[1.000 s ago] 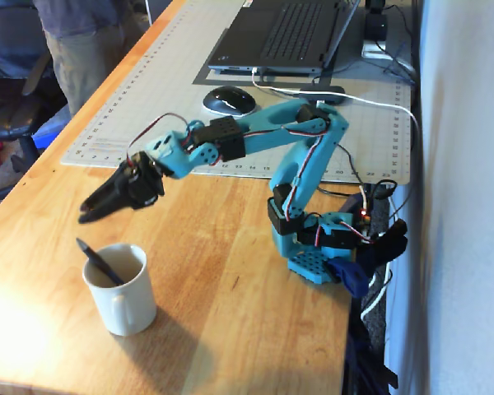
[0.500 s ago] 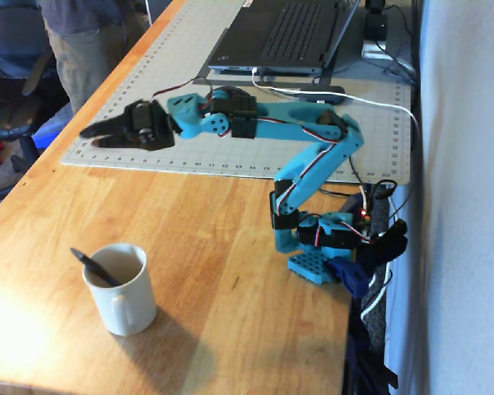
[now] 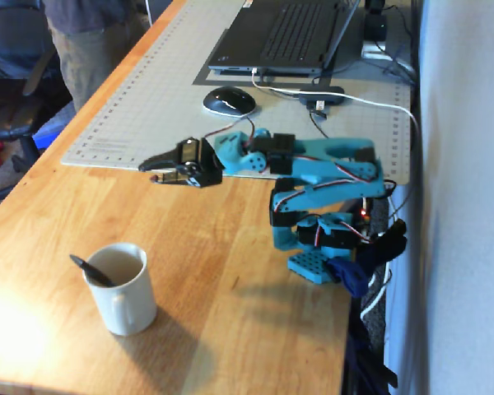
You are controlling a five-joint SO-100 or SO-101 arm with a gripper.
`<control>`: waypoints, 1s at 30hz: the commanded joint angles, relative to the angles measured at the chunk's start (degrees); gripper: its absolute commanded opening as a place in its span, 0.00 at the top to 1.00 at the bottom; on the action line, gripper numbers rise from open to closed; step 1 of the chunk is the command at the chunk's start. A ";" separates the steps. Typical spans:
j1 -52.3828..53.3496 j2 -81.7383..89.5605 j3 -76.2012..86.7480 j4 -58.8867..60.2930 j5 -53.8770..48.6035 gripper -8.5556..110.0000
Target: Grasp a pen and put it in a mug.
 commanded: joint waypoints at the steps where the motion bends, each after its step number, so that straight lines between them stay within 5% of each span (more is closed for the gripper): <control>1: 1.23 7.47 2.90 -1.14 1.32 0.81; 12: 0.97 15.73 10.46 8.44 4.92 0.90; 30: 0.97 20.92 10.46 34.01 21.53 0.89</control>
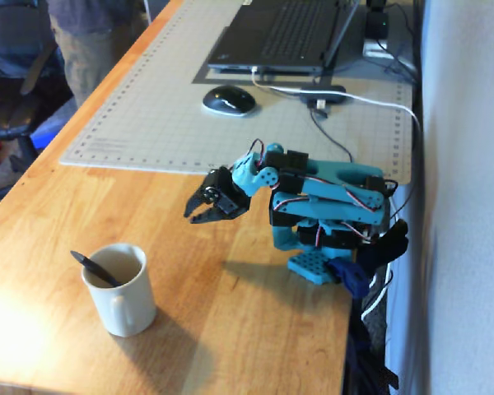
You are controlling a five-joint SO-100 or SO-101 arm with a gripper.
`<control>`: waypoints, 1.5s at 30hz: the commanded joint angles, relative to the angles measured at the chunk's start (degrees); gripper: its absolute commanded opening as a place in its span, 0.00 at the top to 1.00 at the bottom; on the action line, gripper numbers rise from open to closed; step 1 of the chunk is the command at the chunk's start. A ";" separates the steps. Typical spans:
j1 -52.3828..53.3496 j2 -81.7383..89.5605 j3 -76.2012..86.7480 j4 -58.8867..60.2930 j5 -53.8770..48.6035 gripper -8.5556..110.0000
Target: Grasp a pen and put it in a mug.
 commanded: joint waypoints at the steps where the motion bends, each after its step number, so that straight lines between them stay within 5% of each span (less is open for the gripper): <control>1: -0.35 1.49 -1.58 4.22 4.04 0.89; 12: -0.44 1.49 -1.58 14.94 5.80 0.89; 45: -0.26 1.32 -1.58 15.91 16.35 0.89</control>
